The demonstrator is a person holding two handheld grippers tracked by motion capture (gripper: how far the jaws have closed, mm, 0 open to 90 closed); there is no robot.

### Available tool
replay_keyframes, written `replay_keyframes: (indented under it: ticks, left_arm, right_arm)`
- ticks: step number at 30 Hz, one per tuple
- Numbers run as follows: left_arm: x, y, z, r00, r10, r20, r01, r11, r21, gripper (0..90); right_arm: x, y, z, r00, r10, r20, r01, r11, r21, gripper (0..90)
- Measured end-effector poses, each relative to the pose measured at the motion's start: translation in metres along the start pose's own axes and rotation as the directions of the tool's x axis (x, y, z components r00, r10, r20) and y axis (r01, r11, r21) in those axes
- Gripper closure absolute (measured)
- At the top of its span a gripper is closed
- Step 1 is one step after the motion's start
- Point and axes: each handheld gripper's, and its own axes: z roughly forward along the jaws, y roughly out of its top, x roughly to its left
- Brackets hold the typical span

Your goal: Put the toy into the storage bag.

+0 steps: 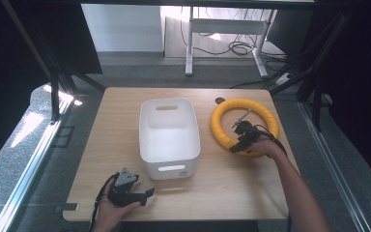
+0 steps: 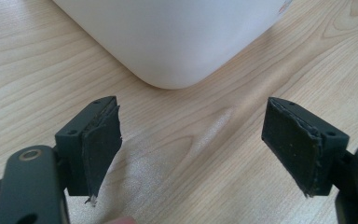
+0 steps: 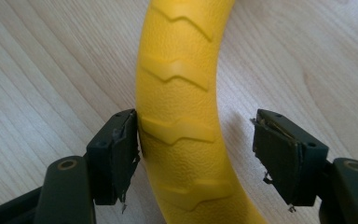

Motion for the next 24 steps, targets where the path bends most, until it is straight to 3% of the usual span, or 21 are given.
replay_keyframes:
  ticks: [9, 15, 24]
  left_arm:
    - [0.000, 0.000, 0.000, 1.0000, -0.001, -0.003, 0.001, 1.0000, 0.000, 19.8]
    - [0.000, 0.000, 0.000, 1.0000, -0.001, -0.005, 0.001, 1.0000, 0.000, 19.8]
    - [0.000, 0.000, 0.000, 1.0000, -0.002, -0.007, 0.002, 1.0000, 0.000, 19.8]
  right_arm:
    - [0.003, 0.001, 0.012, 0.9997, -0.024, -0.008, 0.025, 0.998, 0.053, 36.1]
    - [0.004, 0.003, 0.011, 0.9991, -0.037, -0.020, 0.037, 0.998, 0.042, 47.0]
    - [0.003, 0.004, 0.010, 0.9980, -0.055, -0.031, 0.057, 0.997, 0.049, 49.3]
